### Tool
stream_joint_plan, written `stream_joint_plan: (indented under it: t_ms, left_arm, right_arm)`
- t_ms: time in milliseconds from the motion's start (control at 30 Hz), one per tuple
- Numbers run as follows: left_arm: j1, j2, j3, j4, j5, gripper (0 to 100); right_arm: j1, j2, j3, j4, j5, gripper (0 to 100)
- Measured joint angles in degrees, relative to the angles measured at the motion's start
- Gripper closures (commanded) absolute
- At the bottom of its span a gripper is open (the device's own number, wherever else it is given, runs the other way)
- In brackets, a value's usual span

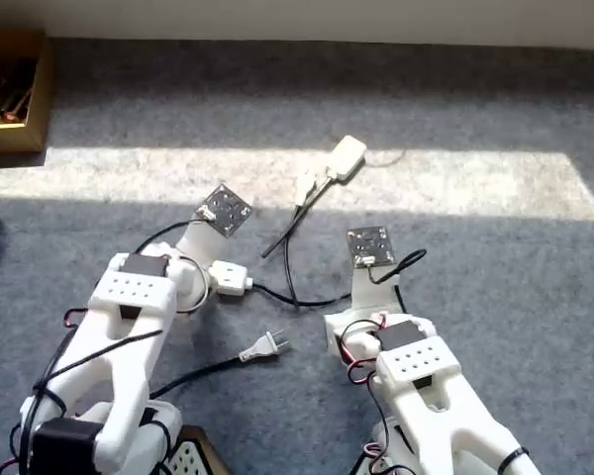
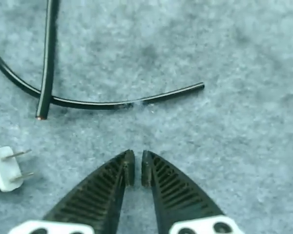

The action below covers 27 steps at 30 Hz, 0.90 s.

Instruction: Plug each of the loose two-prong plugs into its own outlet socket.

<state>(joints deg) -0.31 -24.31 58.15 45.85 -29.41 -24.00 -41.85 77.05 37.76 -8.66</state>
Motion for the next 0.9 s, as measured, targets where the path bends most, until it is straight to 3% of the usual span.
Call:
stream_joint_plan:
  t_ms: [67,167,300,433,600,900]
  left_arm:
    - [0.0,0.6,0.0,1.1,0.0,65]
    - [0.1,-0.4,-1.1,7.0,-0.2,72]
    - [0.1,-7.9,-2.7,15.1,-0.2,73]
    - [6.2,-17.8,-0.2,22.2,0.0,74]
    - [18.4,-24.1,5.6,23.2,-0.2,74]
    - [24.9,-25.0,12.4,17.1,-0.2,77]
  right_arm:
    - [0.0,0.0,0.0,0.0,0.0,95.8]
    - [0.0,0.0,0.0,0.0,0.0,95.8]
    - [1.5,0.0,0.0,0.0,0.0,95.8]
    - [4.5,0.0,0.0,0.0,0.0,95.8]
    - [9.8,0.0,-1.4,0.7,0.0,95.8]
    - [24.4,0.0,-13.6,16.5,0.0,95.8]
